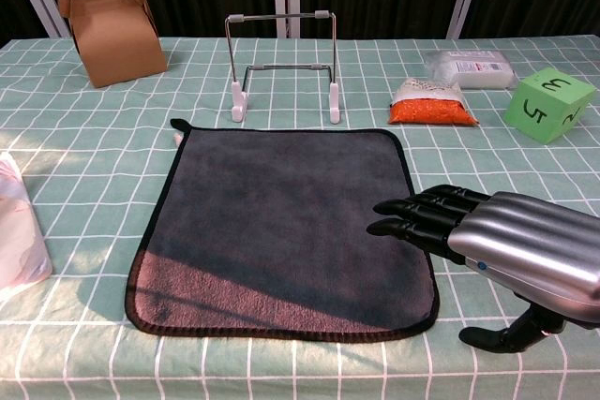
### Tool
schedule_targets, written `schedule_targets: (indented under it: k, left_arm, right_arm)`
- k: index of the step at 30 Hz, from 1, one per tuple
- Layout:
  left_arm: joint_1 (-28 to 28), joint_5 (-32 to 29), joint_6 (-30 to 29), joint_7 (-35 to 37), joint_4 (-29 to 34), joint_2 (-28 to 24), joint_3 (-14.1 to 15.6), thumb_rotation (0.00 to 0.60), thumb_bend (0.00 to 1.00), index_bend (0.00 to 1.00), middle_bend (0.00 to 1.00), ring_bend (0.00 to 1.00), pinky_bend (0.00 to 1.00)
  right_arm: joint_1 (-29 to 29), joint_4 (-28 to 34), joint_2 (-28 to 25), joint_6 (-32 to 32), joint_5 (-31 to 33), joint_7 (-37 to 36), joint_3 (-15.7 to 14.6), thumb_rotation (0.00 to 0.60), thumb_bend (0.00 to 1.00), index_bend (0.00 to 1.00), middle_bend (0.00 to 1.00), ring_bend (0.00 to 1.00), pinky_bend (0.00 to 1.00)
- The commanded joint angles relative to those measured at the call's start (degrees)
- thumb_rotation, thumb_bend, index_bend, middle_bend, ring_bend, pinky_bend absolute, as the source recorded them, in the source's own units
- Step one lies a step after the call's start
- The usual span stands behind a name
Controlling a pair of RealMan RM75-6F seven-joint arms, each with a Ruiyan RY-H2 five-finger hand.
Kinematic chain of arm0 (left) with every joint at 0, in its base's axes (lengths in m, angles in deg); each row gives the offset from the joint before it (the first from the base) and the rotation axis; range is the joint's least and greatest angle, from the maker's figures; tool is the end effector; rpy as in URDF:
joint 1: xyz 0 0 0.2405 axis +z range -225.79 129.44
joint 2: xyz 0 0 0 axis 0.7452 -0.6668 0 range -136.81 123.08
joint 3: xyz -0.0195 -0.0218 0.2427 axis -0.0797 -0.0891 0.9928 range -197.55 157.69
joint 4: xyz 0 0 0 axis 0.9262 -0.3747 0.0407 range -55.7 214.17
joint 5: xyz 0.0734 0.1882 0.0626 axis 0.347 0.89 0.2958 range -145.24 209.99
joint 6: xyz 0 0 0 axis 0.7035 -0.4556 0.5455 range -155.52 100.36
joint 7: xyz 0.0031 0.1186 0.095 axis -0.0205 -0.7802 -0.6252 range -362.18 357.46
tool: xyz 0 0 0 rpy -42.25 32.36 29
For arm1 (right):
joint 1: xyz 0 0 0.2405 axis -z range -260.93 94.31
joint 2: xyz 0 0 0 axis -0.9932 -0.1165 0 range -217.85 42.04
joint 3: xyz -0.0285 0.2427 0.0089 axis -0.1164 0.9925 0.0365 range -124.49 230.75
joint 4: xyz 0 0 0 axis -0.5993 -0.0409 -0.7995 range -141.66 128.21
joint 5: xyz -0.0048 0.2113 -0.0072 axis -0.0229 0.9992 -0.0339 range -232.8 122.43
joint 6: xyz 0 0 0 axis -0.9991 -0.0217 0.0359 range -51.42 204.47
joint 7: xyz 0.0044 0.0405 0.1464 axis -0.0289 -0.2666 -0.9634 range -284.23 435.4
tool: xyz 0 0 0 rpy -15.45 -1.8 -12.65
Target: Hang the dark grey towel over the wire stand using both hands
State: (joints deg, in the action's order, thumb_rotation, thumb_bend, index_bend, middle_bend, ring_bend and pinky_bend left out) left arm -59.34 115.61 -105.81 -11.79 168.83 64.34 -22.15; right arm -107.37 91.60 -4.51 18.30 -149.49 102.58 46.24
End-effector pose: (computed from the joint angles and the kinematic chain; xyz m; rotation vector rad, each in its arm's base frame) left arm -0.2892 0.2171 0.1016 -1.5235 -0.8791 -0.8191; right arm -0.1682 -0.1775 -0.0358 2.2754 -0.7549 0.8522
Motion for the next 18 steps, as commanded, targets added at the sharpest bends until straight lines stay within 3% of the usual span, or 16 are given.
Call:
schedule_targets:
  k: [1, 11, 18]
  left_arm:
    - [0.20, -0.32, -0.07, -0.55, -0.12, 0.31, 0.13, 0.381, 0.05, 0.02, 0.11, 0.13, 0.23]
    - [0.57, -0.48, -0.89, -1.57, 0.60, 0.39, 0.03, 0.394, 0.05, 0.02, 0.11, 0.13, 0.23]
    - [0.54, -0.26, -1.00, -1.41, 0.42, 0.38, 0.03, 0.439, 0.05, 0.03, 0.11, 0.13, 0.23]
  right_arm:
    - [-0.41, -0.02, -0.22, 0.56, -0.26, -0.62, -0.28, 0.600, 0.19, 0.02, 0.00, 0.00, 0.00]
    - [-1.81, -1.19, -0.12, 1.87, -1.18, -2.94, -0.67, 0.600, 0.22, 0.04, 0.00, 0.00, 0.00]
    - [-2.60, -1.67, 0.76, 2.84, -0.70, -2.55, -0.23, 0.600, 0.22, 0.05, 0.00, 0.00, 0.00]
